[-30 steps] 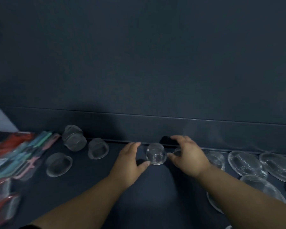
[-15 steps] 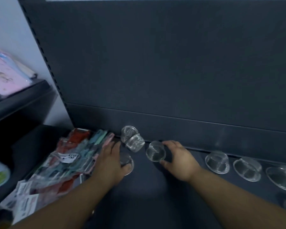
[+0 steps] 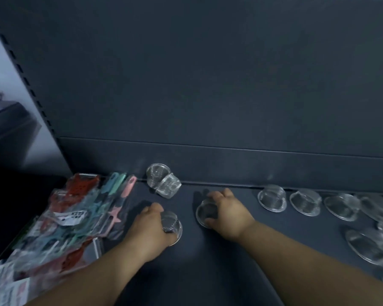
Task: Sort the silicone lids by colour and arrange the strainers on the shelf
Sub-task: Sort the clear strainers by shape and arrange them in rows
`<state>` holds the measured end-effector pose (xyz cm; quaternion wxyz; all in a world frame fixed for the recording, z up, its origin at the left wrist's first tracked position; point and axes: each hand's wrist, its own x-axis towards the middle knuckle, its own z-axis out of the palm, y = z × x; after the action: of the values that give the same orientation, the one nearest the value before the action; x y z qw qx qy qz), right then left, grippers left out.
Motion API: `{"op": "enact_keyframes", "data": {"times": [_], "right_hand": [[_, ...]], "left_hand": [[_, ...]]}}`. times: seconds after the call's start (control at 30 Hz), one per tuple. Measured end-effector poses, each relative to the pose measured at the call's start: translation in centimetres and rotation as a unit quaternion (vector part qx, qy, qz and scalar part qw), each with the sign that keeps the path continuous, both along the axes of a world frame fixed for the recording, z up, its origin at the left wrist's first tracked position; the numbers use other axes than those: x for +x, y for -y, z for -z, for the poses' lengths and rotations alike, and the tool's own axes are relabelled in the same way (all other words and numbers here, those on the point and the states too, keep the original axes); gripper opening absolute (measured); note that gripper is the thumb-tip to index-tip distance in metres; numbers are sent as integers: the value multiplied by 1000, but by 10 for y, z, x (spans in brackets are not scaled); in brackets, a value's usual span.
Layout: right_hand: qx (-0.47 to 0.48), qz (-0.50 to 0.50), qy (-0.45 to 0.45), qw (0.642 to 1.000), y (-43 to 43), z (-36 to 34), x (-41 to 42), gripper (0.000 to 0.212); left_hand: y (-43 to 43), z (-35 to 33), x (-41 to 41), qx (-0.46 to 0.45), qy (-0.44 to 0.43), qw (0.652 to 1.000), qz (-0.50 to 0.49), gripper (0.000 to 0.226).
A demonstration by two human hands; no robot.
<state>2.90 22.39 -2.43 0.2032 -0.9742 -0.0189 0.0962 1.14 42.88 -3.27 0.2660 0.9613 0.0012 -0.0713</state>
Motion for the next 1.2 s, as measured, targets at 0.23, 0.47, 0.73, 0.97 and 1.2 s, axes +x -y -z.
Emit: {"op": "enact_keyframes", "data": {"times": [0.23,0.47,0.73,0.97,1.2], "right_hand": [[31,27,6,999,72,-9,-53,65],[25,68,60,996,190,-28,-96,66],[33,36,65,997,245,-11,-109,69],[17,-3,47,999,247,1,-104,65],[9,10,99,995,239,-5,-94,63]], "left_hand": [[74,-10,-26,-54,10,998,38,57],[185,-8,-57,-114,30,991,65,60],[260,8,-68,-106,42,992,47,65],[261,8,-62,-74,34,996,40,73],[247,5,-63,-108,39,992,58,81]]}}
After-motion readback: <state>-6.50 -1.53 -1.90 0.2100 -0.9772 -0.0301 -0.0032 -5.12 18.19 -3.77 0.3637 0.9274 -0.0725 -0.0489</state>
